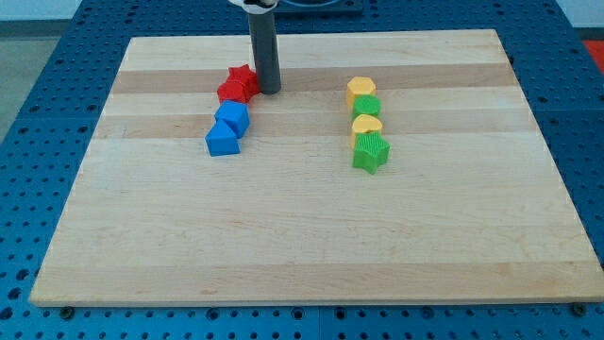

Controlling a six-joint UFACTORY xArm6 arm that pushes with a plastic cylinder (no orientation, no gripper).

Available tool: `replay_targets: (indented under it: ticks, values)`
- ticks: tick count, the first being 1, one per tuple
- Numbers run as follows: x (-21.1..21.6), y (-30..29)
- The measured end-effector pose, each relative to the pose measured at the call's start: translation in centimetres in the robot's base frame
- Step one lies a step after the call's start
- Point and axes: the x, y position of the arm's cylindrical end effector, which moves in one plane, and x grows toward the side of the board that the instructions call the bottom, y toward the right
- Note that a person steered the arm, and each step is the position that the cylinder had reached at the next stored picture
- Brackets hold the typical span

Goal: Move your arm towards the center

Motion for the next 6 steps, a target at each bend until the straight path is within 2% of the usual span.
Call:
replay_targets:
  ticks: [1,4,6]
  values:
    - [0.0,0.0]
    - [5.1,2.4]
    - [6.0,8.6]
